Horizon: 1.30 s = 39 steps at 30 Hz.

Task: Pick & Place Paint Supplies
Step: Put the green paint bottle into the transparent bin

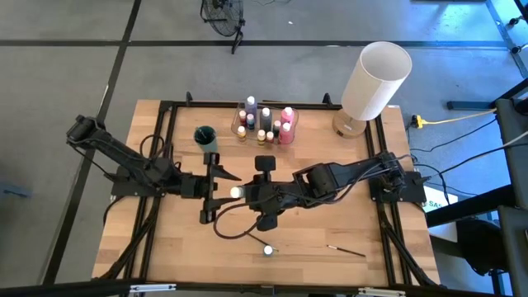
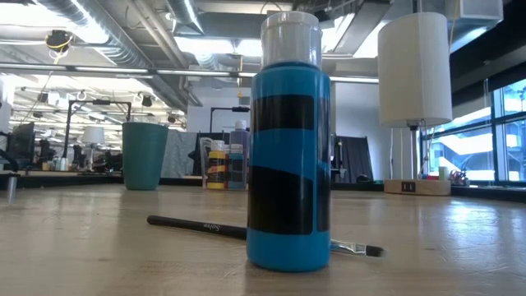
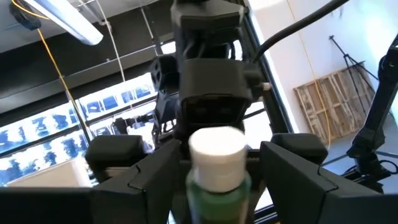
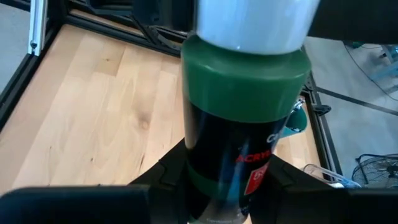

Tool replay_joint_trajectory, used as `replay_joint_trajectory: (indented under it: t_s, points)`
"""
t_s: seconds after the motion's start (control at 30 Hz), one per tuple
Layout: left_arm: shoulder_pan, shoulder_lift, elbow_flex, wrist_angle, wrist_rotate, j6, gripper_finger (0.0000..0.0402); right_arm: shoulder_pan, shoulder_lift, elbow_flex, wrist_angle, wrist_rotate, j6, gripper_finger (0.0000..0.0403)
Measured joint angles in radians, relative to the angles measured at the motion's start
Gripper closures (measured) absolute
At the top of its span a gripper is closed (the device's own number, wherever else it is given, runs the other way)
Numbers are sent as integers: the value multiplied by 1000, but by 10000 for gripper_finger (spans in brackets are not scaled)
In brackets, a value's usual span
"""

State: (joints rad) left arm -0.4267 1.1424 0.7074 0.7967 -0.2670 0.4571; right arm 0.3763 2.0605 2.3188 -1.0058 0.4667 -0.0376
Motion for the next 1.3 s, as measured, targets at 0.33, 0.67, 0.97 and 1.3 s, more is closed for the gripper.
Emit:
replay_joint_trajectory:
  t_s: [0.33, 0.67, 0.97, 1.3]
  points:
    - [0, 1, 0, 9, -1, 29, 226, -3, -1, 0, 0, -10, 0, 296]
    - [-1, 4, 0, 10, -27, 29, 288, -15, -3, 0, -5, -48, -4, 297]
    - [-5, 7, 0, -9, -80, 24, 288, -15, -3, 0, -59, -36, 75, 181]
    - [26, 6, 0, -37, -284, -17, 288, 53, -6, 0, -533, 162, 387, 74]
